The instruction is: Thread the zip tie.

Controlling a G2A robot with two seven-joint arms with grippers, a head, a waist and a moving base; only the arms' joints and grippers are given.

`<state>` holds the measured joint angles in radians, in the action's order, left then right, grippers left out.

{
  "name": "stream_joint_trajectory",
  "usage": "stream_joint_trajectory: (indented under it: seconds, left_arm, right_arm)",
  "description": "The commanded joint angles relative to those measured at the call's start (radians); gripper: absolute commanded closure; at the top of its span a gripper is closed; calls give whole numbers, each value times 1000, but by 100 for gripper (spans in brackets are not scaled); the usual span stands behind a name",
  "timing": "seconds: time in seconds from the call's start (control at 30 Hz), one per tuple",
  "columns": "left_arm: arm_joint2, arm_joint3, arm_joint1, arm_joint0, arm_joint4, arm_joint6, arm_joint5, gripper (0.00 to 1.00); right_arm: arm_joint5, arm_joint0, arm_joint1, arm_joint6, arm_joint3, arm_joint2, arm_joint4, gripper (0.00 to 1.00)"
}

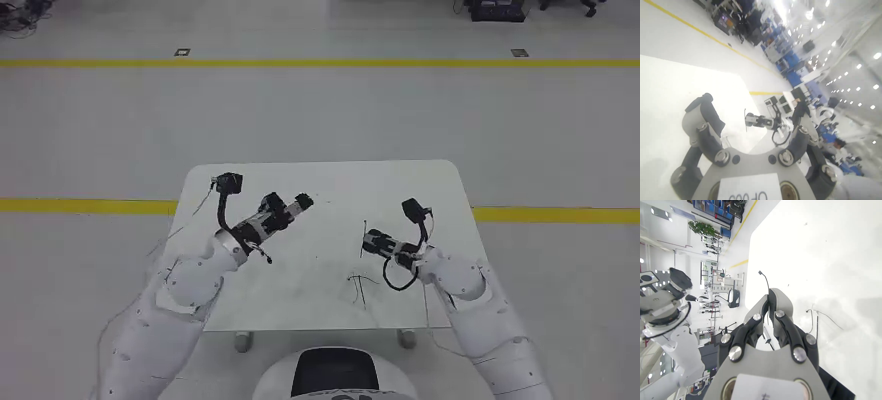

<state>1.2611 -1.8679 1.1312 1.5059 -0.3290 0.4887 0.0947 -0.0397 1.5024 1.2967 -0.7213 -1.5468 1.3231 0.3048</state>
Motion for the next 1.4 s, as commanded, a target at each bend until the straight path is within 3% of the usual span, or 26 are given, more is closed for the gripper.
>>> stream_joint_trajectory:
  seconds: [0.0,0.1,0.37,0.4,0.5,0.57,0.63,0.7,0.83,1.13,1.2,1.37]
  left_arm:
    - [-64,26,2,-50,-105,45,0,0]
    - [-119,44,6,-88,-164,51,14,0]
    - [-119,44,6,-88,-164,51,14,0]
    - [-125,38,6,-91,-182,54,26,0]
    - [-154,23,-1,-116,-300,96,117,0]
    - [-169,18,-10,-139,-423,161,172,0]
    - [-190,5,-16,-152,-533,215,214,0]
    - [-206,-4,-20,-158,-582,232,245,0]
    - [-288,-44,-31,-186,-685,256,245,0]
    - [-297,-46,-31,-187,-697,254,245,0]
    - [-346,-60,-33,-198,-745,250,245,0]
    - [-482,-48,-44,-267,-898,266,245,0]
  right_arm:
    - [-37,-10,3,17,9,-8,-30,100]
    - [-66,-18,5,35,18,-10,-64,100]
    - [-65,-17,5,43,18,-11,-65,100]
    - [-68,-15,6,56,16,-14,-69,100]
    - [-104,-23,8,91,16,-20,-89,100]
    - [-130,-33,10,105,22,-20,-114,100]
    - [-151,-41,10,115,29,-20,-125,100]
    - [-177,-52,11,119,38,-22,-142,100]
    - [-230,-78,15,127,61,-30,-184,100]
    - [-225,-75,16,140,61,-33,-189,100]
    - [-231,-76,17,153,58,-38,-199,100]
    - [-286,-86,23,193,53,-52,-252,100]
